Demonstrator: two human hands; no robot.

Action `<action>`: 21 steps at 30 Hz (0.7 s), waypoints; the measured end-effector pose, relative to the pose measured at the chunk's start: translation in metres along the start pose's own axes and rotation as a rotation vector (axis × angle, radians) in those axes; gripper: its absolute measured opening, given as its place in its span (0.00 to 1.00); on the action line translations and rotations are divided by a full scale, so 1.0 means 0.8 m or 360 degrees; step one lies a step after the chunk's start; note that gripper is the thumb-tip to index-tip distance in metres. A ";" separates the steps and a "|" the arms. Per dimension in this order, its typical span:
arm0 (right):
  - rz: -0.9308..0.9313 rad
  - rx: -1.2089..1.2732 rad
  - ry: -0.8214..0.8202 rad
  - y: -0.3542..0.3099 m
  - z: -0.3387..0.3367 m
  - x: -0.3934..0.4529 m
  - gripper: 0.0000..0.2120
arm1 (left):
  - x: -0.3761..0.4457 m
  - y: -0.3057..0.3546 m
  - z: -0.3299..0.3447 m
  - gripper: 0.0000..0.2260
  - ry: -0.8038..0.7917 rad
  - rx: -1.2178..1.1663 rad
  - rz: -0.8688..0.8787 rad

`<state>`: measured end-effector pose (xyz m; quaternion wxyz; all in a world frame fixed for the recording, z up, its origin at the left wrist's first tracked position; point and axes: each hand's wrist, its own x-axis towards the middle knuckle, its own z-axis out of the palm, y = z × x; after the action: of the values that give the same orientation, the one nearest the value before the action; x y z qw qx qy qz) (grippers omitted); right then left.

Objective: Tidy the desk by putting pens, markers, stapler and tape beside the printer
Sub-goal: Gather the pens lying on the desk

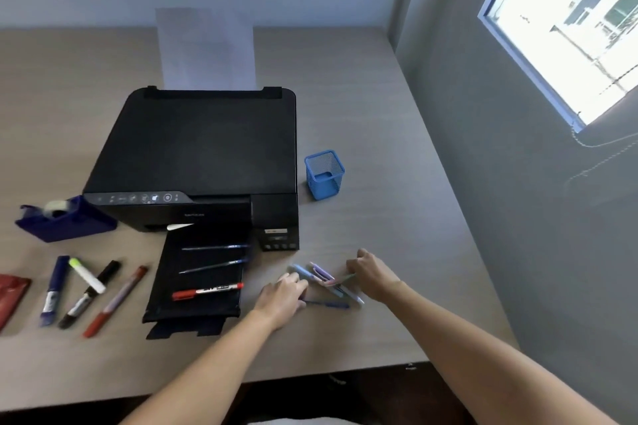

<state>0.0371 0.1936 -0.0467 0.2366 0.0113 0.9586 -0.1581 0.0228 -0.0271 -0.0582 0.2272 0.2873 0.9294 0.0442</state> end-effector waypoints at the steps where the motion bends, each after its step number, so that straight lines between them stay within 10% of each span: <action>1: 0.0030 0.0020 0.0029 0.007 0.002 0.000 0.08 | -0.002 -0.003 0.003 0.12 0.0064 0.0061 0.0040; 10: 0.0211 0.0315 -0.0066 -0.020 -0.012 0.019 0.09 | 0.019 -0.025 -0.015 0.19 0.0238 0.0270 0.0329; 16: 0.0306 0.0105 -0.0116 -0.031 -0.004 0.033 0.09 | 0.021 -0.026 -0.002 0.05 0.0374 0.0372 0.0398; 21: 0.0394 0.0041 -0.0178 -0.015 -0.009 0.038 0.16 | 0.013 -0.024 0.006 0.05 0.0104 0.0458 0.0315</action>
<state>0.0056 0.1832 -0.0508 0.3070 0.1238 0.9331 -0.1404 0.0075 -0.0376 -0.0711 0.1480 0.4055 0.9002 -0.0578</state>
